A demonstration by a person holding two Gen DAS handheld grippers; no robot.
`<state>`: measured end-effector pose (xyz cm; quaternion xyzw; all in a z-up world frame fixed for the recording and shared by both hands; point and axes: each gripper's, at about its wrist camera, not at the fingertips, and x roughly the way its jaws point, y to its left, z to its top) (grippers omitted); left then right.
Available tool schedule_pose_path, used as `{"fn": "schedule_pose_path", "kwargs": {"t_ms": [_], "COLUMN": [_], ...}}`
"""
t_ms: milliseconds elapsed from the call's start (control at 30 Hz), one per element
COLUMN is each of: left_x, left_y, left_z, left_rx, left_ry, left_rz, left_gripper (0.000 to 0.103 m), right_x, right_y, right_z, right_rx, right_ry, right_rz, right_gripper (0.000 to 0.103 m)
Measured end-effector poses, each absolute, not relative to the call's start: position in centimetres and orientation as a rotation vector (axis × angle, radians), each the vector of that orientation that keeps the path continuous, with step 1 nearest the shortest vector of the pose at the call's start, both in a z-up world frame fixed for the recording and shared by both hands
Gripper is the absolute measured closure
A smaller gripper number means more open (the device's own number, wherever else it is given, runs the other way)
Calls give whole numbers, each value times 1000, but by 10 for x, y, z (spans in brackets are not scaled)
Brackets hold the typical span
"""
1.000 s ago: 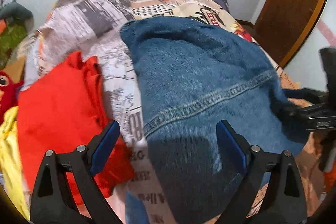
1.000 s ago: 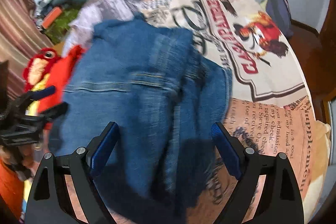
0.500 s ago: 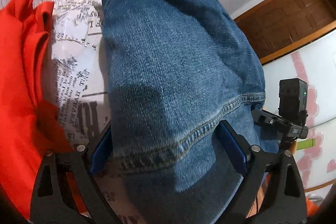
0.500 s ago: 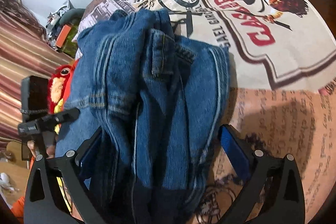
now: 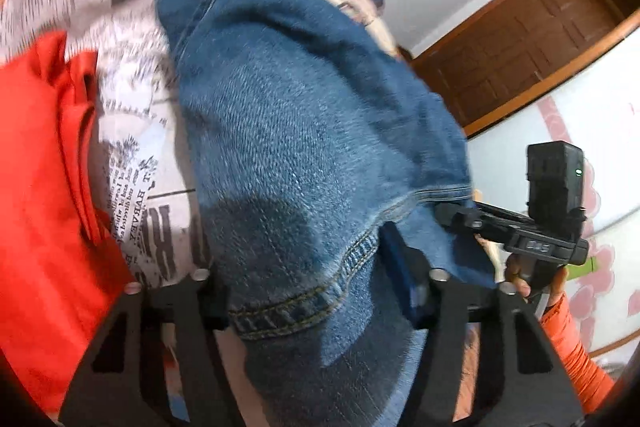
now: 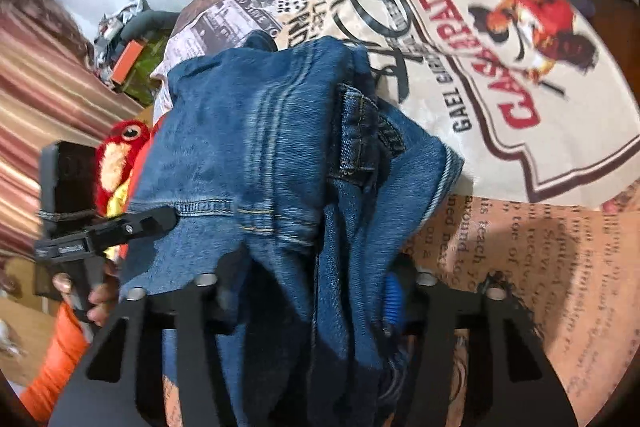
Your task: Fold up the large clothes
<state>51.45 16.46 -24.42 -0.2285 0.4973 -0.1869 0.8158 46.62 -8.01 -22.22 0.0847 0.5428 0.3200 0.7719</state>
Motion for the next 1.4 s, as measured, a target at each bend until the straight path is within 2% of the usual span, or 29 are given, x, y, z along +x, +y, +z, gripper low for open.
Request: {"fn": "schedule_pose_path", "kwargs": {"t_ms": [67,267,500,667,900,1167,1233,1267,1400], "left_x": [504,472,440,414,409,434,436,433,424], "left_y": [161,178,238,296,362,428,440,446,445], "left_z": [-227,-170,-118,-99,-131,-237,-260,-269,-270], "left_rx": [-475,-498,-509,-529,-543,-632,-665,-688,-691], "left_ry": [1037,926,828,785,800,930,940,931,924], "left_rz": [-402,-408,-357,-282,-152,-14,-7,-24,-55], "left_gripper": [54,56,56,56,56,56,56,55,52], "right_x": [456,429,412,412,439,472,478,482,484], "right_y": [-79,-56,-4,42,122,179,184,181,166], "right_z": [-208,-164,-113,-110,-161,-245,-258,-264,-273], "right_rx": [183,122,103,96,107,22,-6,0,9], "right_ry": [1158,1086,995,976,1055,1194,1205,1209,1220], "right_rz": [693,677,752,838,913,862,830,825,794], "right_gripper": [68,69,69,69,69,68,62,55,34]}}
